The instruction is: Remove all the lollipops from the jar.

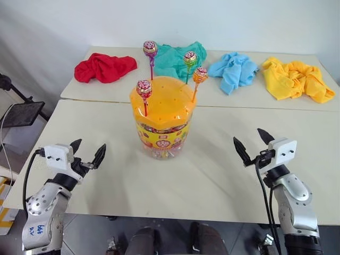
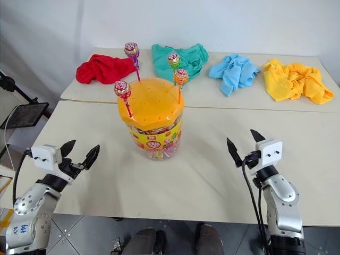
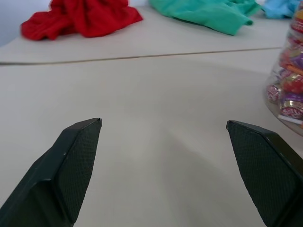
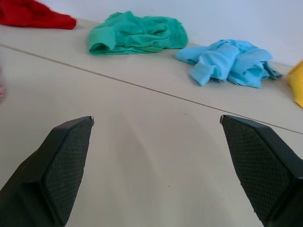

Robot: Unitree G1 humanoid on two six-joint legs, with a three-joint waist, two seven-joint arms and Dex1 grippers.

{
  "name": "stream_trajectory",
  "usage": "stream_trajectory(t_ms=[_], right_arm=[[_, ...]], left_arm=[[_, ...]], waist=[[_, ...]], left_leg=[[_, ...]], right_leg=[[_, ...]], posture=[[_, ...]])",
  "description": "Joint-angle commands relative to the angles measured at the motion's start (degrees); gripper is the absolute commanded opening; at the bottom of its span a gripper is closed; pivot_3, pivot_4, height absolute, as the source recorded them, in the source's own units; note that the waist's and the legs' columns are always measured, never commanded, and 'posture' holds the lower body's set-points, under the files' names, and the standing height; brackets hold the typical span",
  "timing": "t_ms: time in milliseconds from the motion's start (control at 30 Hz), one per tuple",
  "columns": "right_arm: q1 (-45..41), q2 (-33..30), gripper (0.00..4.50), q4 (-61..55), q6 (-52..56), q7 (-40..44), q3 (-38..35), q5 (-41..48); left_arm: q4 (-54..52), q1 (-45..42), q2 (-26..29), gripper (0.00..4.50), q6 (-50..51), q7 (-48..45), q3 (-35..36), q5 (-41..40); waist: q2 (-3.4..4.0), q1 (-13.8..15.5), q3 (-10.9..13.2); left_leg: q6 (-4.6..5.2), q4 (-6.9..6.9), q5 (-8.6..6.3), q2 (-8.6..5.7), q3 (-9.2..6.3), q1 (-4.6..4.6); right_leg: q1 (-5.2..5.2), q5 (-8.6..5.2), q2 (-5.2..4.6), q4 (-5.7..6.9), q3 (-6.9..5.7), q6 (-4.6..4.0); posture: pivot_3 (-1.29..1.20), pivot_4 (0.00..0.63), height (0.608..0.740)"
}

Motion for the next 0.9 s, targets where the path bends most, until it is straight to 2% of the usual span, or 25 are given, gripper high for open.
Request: stream_trajectory(t_ms=[33, 100, 167, 233, 300, 400, 500, 667, 900], right_arm=[[0.82, -2.32, 4.49, -3.73, 0.46, 5.42, 0.39, 3.94], [2.16, -4.87, 4.49, -8.95, 3.43, 11.40, -0.56, 11.16], [2.58, -6.47, 4.49, -13.21, 6.44, 13.42, -1.50, 16.03], [2.48, -7.66, 4.49, -21.39, 8.35, 14.12, -2.97, 23.15], [2.32, -8.06, 4.49, -27.94, 7.99, 16.62, -3.65, 29.16], [2.08, -10.72, 4.49, -35.26, 9.12, 18.37, -2.82, 31.64], [1.10, -11.73, 4.49, -37.56, 9.03, 18.68, -2.32, 31.30], [-1.01, -10.82, 4.49, -35.82, 8.75, 19.33, -0.71, 30.23], [-0.58, -8.97, 4.49, -35.09, 7.79, 17.87, 0.41, 27.34]], left_arm=[[3.04, -0.81, 3.40, 4.50, -0.95, -5.47, 0.97, -1.04], [5.21, -1.97, 6.05, 4.50, -0.58, -14.44, 3.03, -7.34], [8.14, -4.03, 9.18, 4.50, 2.63, -19.78, 4.71, -11.96], [12.20, -10.79, 15.76, 4.50, 9.45, -26.68, 7.67, -19.44], [14.19, -15.84, 20.06, 4.50, 13.28, -31.87, 9.03, -24.22], [10.96, -19.22, 24.77, 4.50, 17.99, -38.94, 7.06, -27.85], [6.63, -23.06, 27.51, 4.50, 24.94, -41.92, 5.42, -34.08], [0.78, -32.97, 23.07, 4.50, 24.38, -40.31, -1.72, -33.78], [-4.49, -36.82, 16.31, 4.50, 24.35, -35.42, -6.17, -33.49]], waist=[[0.00, -0.04, 0.00], [0.02, -0.02, 0.01], [0.03, 0.05, 0.03], [-0.04, 0.20, 0.07], [-0.09, 0.21, 0.08], [-0.04, 0.10, 0.07], [-0.06, 0.01, 0.09], [-0.12, 0.35, 0.12], [-0.17, -0.04, 0.14]], left_leg=[[0.01, -0.01, -0.01, 0.01, 0.02, 0.01], [0.01, -0.01, -0.04, 0.04, 0.05, 0.02], [0.03, -0.02, -0.07, 0.07, 0.07, 0.02], [0.03, 0.00, -0.07, 0.11, 0.08, 0.02], [-0.01, 0.02, -0.04, 0.13, 0.04, 0.01], [-0.05, 0.00, -0.16, 0.13, 0.05, 0.08], [-0.01, -0.04, -0.34, 0.13, 0.20, 0.34], [-0.01, 0.00, -0.33, 0.10, 0.29, 0.31], [0.00, -0.01, -0.32, 0.19, 0.85, 0.53]], right_leg=[[0.00, 0.00, 0.00, -0.01, 0.00, 0.00], [0.00, 0.00, 0.02, -0.01, 0.00, 0.00], [0.00, -0.01, 0.02, -0.05, -0.01, -0.01], [0.01, -0.01, 0.02, -0.08, -0.01, -0.01], [-0.03, -0.03, 0.05, 0.04, -0.04, -0.07], [0.03, -0.03, 0.04, 0.00, 0.00, -0.07], [0.19, -0.04, 0.05, -0.03, 0.04, -0.04], [0.20, -0.03, 0.09, -0.11, 0.07, -0.02], [0.13, -0.03, 0.33, -0.11, 0.75, 0.00]], posture=[[0.00, 0.150, 0.740], [0.00, 0.150, 0.740], [0.00, 0.150, 0.740], [0.00, 0.150, 0.740], [0.00, 0.150, 0.740], [0.00, 0.150, 0.740], [0.00, 0.150, 0.740], [0.00, 0.150, 0.740], [0.00, 0.150, 0.740]])
